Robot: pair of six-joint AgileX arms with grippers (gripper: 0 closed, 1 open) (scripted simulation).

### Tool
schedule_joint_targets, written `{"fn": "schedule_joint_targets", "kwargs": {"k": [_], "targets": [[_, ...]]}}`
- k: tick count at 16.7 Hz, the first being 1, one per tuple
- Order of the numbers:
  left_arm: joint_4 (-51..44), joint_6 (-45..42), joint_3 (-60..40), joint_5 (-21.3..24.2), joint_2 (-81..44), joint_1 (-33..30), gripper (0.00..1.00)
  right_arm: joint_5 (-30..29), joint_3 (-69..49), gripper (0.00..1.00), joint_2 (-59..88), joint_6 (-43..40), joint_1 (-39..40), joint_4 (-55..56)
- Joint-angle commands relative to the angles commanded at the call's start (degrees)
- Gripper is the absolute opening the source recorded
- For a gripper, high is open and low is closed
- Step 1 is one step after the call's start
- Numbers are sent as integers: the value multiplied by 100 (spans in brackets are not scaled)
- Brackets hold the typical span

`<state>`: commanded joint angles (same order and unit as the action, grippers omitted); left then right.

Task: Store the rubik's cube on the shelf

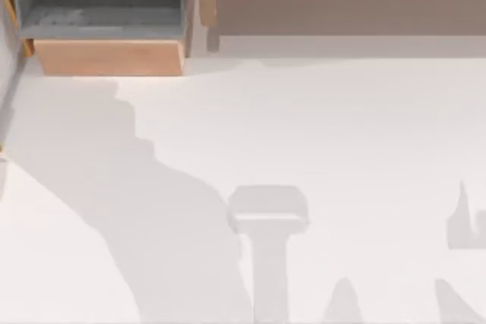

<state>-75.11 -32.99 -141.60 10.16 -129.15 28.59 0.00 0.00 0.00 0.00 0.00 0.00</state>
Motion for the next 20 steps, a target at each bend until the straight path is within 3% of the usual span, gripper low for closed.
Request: {"fn": "schedule_joint_targets", "kwargs": {"k": [3, 10, 20], "targets": [[-80, 120, -192, -134, -256, 64, 0, 0, 0, 100, 0, 0, 0, 0], [-257, 764, -278, -466, -1680, -857, 0, 0, 0, 100, 0, 0, 0, 0], [-321, 765, -18, -595, -1307, -961, 0, 0, 0, 100, 0, 0, 0, 0]]}}
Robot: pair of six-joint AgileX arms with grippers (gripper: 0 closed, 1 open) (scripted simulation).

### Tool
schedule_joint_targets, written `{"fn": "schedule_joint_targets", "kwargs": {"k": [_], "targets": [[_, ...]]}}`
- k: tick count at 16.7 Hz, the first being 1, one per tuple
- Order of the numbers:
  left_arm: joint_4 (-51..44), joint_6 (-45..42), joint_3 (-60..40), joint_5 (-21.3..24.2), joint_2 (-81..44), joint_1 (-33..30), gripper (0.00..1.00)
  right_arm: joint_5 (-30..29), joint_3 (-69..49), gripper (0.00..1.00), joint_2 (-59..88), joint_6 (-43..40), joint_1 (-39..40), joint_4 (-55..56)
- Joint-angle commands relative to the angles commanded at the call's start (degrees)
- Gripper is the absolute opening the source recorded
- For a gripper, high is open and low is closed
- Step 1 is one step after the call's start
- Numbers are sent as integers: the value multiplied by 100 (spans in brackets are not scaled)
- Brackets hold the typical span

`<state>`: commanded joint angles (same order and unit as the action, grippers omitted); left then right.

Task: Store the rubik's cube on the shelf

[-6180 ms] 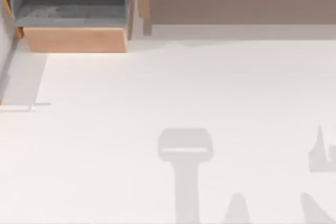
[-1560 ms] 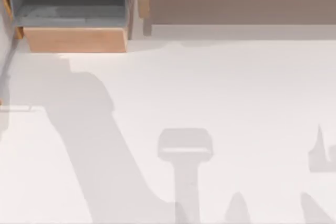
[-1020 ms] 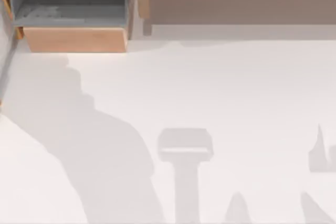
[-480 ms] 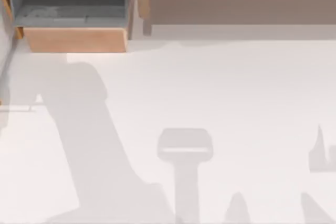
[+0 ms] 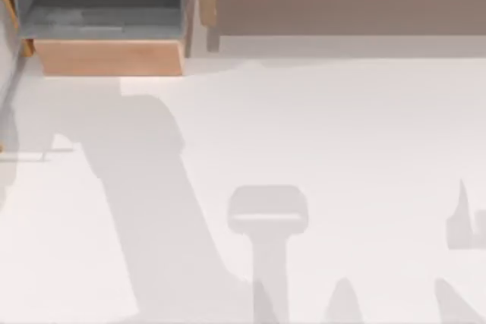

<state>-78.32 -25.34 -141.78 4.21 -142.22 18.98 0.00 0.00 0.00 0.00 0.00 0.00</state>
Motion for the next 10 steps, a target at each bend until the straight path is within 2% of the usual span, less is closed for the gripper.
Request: {"fn": "schedule_joint_targets", "kwargs": {"k": [4, 10], "targets": [[52, -110, 546, -172, 1154, -700, 0, 0, 0, 100, 0, 0, 0, 0], [868, -334, 1951, -240, 2127, -2875, 0, 0, 0, 100, 0, 0, 0, 0]]}}
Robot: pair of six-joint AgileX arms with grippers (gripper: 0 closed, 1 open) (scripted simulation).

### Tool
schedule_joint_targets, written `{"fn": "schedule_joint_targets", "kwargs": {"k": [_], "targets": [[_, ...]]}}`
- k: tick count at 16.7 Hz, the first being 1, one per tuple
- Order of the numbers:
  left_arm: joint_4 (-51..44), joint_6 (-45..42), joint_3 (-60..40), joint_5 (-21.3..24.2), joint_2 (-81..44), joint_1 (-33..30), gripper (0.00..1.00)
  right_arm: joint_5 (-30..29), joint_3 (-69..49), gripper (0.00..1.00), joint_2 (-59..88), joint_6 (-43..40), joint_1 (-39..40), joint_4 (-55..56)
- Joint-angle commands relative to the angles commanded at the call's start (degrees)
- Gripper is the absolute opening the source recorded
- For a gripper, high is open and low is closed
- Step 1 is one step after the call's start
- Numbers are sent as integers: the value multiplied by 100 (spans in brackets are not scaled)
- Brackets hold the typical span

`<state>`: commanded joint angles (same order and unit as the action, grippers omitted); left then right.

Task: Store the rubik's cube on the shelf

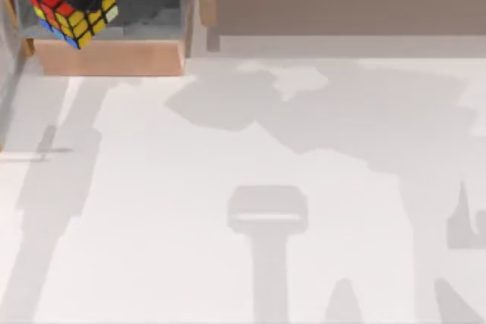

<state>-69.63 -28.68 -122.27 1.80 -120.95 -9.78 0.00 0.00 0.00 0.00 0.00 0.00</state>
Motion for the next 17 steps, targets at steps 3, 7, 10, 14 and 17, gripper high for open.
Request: {"fn": "schedule_joint_targets", "kwargs": {"k": [3, 7, 10, 14, 17], "targets": [[879, -98, 570, -44, 306, -1173, 0, 0, 0, 100, 0, 0, 0, 0], [2540, -188, 1111, -219, 557, -2604, 0, 0, 0, 100, 0, 0, 0, 0], [3979, -204, 1484, -490, 554, -3480, 0, 0, 0, 100, 0, 0, 0, 0], [5974, -140, 2023, -1077, 270, -4227, 0, 0, 0, 100, 0, 0, 0, 0], [7455, -24, 2439, -1660, -88, -4442, 0, 0, 0, 100, 0, 0, 0, 0]]}}
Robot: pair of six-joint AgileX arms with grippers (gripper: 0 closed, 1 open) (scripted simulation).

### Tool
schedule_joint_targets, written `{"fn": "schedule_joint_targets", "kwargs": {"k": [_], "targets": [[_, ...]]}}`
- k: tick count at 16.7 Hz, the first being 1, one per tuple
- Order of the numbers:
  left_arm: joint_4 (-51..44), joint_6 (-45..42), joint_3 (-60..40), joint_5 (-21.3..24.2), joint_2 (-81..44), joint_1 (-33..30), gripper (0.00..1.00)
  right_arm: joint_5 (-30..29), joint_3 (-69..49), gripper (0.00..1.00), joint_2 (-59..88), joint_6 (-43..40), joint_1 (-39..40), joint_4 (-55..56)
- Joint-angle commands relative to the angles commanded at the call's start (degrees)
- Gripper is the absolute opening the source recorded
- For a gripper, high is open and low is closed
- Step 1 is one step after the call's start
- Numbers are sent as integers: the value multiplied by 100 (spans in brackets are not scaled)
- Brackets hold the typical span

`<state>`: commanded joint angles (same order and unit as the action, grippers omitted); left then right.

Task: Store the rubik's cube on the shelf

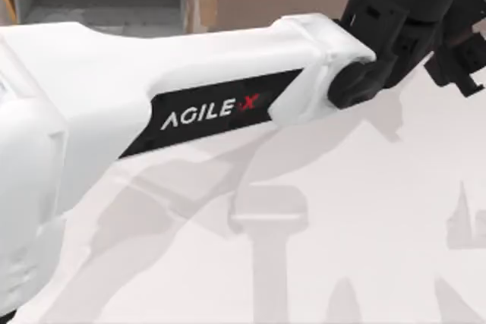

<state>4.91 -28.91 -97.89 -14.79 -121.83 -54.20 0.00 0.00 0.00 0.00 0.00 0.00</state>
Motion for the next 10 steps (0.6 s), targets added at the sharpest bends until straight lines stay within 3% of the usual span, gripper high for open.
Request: {"fn": "schedule_joint_targets", "kwargs": {"k": [10], "targets": [[4545, 851, 984, -2158, -1057, 453, 0, 0, 0, 100, 0, 0, 0, 0]]}}
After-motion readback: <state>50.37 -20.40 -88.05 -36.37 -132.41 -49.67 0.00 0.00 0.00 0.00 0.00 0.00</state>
